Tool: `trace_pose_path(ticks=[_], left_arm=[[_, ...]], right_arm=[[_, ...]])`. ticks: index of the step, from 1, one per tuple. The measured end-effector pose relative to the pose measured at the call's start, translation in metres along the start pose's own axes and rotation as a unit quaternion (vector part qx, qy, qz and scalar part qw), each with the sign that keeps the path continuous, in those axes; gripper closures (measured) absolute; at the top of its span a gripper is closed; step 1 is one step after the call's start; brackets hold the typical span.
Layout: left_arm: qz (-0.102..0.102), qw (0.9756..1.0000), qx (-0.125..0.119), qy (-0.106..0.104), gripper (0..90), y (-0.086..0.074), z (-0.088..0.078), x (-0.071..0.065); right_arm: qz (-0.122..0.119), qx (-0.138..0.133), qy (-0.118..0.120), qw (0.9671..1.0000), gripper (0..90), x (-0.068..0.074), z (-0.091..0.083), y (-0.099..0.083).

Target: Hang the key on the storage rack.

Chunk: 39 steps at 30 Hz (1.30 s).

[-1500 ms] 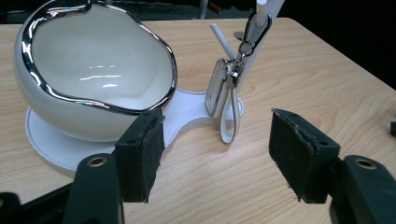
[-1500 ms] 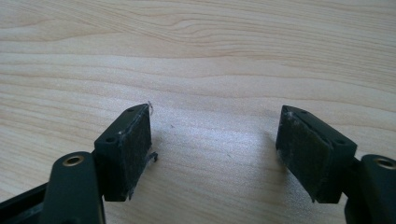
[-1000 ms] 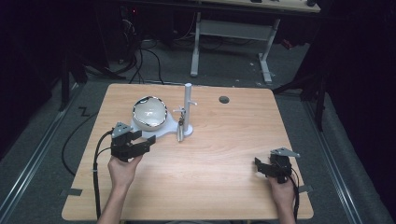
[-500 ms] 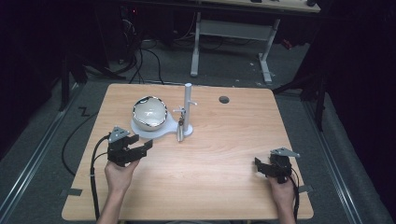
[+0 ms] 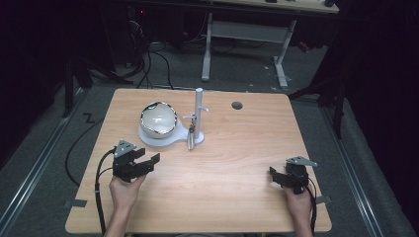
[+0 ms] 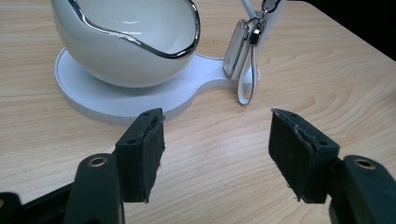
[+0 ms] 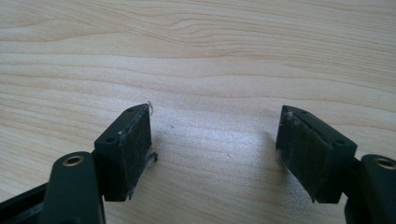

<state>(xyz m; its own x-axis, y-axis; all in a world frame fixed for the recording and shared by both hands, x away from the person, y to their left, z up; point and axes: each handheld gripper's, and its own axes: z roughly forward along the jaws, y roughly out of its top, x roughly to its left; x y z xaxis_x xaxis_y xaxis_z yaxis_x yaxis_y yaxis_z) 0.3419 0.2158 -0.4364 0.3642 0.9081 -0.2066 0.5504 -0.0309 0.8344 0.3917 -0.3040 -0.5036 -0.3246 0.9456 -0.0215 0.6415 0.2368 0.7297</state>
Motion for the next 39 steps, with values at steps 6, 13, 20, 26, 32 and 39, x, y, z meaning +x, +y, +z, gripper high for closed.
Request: trace_pose_path(ticks=[6, 13, 20, 26, 32, 39], left_arm=[[0.002, 1.0000, 0.004, 0.001, 36.5, -0.002, 0.003, 0.000], [0.004, 0.9999, 0.010, 0.005, 36.7, -0.007, 0.006, -0.001], [0.001, 0.9997, 0.021, 0.007, 36.8, -0.015, 0.013, -0.001], [0.007, 0.9994, 0.032, 0.012, 36.9, -0.023, 0.020, -0.002], [0.007, 0.9988, 0.044, 0.022, 36.9, -0.032, 0.026, 0.000], [0.021, 0.9965, 0.064, 0.049, 34.8, -0.043, 0.036, 0.000]], right_arm=[[0.000, 0.000, 0.000, 1.0000, 26.9, 0.000, 0.000, 0.000], [0.000, 0.000, 0.000, 1.0000, 26.9, 0.000, 0.000, 0.000], [0.000, 0.000, 0.000, 1.0000, 26.9, 0.000, 0.000, 0.000], [0.000, 0.000, 0.000, 1.0000, 26.9, 0.000, 0.000, 0.000], [0.000, 0.000, 0.000, 1.0000, 26.9, 0.000, 0.000, 0.000], [0.000, 0.000, 0.000, 1.0000, 26.9, 0.000, 0.000, 0.000]])
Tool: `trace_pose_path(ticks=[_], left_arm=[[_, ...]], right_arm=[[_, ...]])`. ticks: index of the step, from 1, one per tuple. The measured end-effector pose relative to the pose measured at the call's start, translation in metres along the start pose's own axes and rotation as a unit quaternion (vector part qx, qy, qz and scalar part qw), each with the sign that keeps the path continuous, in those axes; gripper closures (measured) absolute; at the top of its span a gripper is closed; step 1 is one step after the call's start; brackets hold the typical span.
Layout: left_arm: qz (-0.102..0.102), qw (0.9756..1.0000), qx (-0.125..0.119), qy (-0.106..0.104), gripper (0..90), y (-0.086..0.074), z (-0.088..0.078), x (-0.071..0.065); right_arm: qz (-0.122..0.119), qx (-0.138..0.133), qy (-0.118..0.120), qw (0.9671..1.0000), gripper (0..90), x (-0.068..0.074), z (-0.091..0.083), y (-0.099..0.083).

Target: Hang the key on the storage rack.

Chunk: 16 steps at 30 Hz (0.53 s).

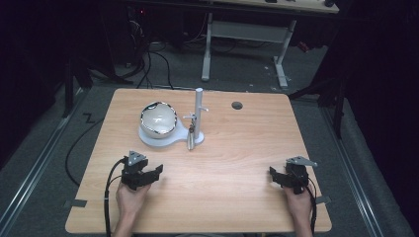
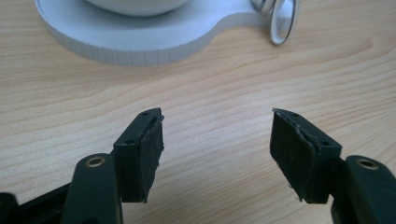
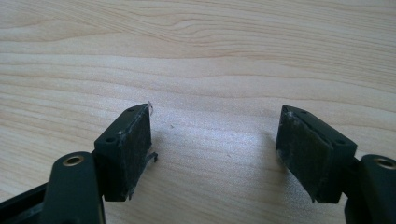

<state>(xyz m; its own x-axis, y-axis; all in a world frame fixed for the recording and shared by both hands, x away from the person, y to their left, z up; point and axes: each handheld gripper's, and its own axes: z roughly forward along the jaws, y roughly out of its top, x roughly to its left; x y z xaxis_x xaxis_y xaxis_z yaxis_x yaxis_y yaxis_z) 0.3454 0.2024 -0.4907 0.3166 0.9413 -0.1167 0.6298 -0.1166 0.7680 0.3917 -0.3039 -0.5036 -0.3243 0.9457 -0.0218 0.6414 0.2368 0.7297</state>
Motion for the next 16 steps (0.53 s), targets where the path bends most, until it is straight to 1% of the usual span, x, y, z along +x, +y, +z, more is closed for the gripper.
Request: trace_pose_path(ticks=[3, 6, 7, 8, 12, 16], left_arm=[[0.009, 0.9998, 0.004, 0.018, 34.2, -0.004, 0.003, -0.002], [0.019, 0.9990, 0.015, 0.037, 32.9, -0.010, 0.008, -0.002], [0.021, 0.9988, 0.017, 0.040, 32.5, -0.011, 0.009, -0.002], [0.031, 0.9981, 0.014, 0.051, 32.1, -0.015, 0.011, -0.003], [0.027, 0.9980, 0.017, 0.055, 28.8, -0.015, 0.011, -0.003], [0.023, 0.9982, 0.017, 0.053, 27.0, -0.015, 0.011, -0.002]], right_arm=[[0.000, 0.000, 0.000, 1.0000, 26.9, 0.000, 0.000, 0.000], [0.000, 0.000, 0.000, 1.0000, 26.9, 0.000, 0.000, 0.000], [0.000, 0.000, 0.000, 1.0000, 26.9, 0.000, 0.000, 0.000], [0.000, 0.000, 0.000, 1.0000, 26.9, 0.000, 0.000, 0.000], [0.000, 0.000, 0.000, 1.0000, 26.9, 0.000, 0.000, 0.000], [0.000, 0.000, 0.000, 1.0000, 26.9, 0.000, 0.000, 0.000]])
